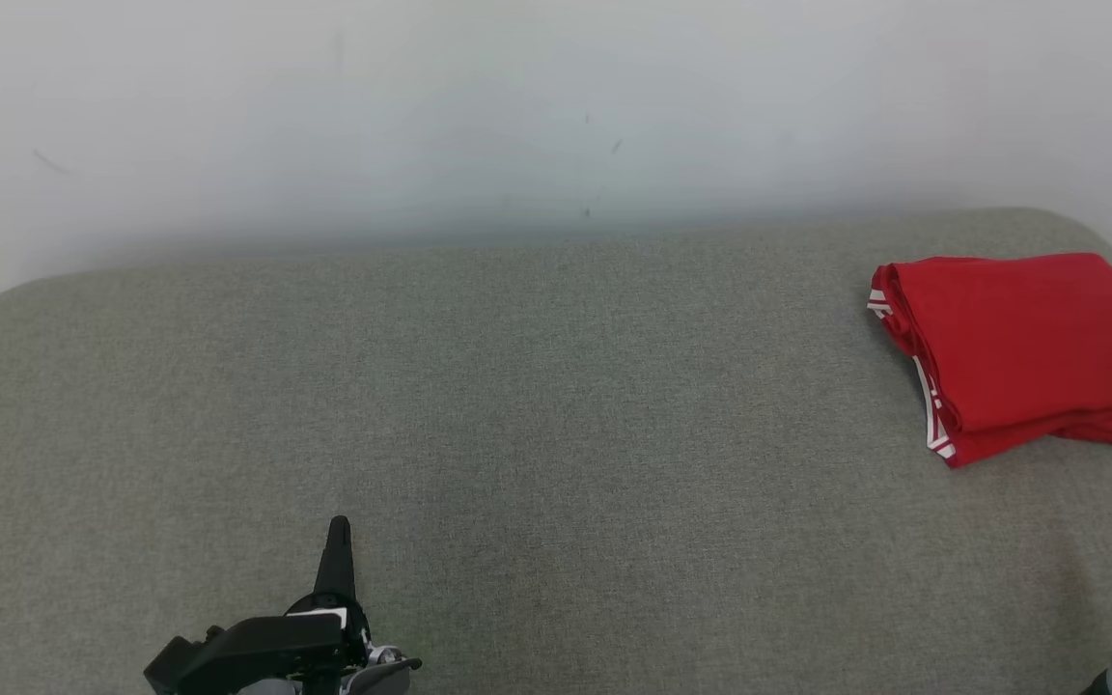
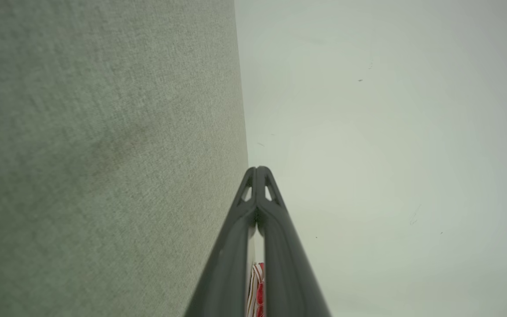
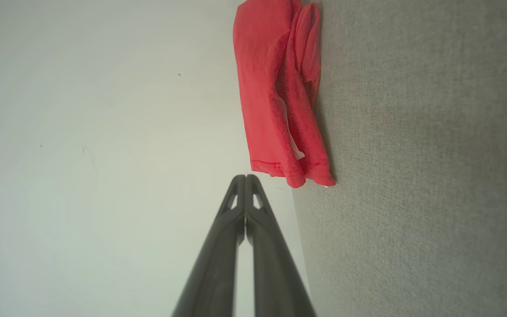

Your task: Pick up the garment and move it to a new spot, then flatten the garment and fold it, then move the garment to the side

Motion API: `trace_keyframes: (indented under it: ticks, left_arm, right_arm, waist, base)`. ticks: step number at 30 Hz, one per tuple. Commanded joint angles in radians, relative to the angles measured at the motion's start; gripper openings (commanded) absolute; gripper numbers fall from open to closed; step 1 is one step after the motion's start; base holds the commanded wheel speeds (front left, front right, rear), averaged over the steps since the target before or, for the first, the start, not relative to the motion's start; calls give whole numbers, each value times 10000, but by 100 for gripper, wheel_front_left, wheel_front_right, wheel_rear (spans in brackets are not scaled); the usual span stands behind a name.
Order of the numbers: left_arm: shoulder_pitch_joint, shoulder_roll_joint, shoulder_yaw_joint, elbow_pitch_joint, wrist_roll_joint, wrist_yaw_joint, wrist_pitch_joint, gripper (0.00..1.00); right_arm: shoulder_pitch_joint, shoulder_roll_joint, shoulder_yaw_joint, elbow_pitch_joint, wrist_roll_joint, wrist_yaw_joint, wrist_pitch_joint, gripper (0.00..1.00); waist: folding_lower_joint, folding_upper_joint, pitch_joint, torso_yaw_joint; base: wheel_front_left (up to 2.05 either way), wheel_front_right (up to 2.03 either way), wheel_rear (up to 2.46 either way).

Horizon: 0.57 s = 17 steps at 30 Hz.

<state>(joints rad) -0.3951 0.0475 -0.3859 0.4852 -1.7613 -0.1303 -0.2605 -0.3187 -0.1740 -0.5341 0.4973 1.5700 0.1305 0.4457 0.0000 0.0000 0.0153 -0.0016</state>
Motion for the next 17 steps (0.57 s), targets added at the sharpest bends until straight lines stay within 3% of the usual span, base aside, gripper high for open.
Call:
trace_keyframes:
  ticks: [1, 17]
  left_arm:
    - [-54, 51, 3, 31, -82, -30, -21, 0]
    - [-53, 52, 2, 31, -82, -30, -21, 0]
  right_arm:
    - [-43, 12, -11, -2, -6, 4, 29, 0]
    - [-47, 18, -20, -2, -14, 4, 21, 0]
  waist:
    - [0, 0, 0, 0]
    - [0, 0, 0, 0]
  base:
    - [0, 0, 0]
    - [0, 0, 0]
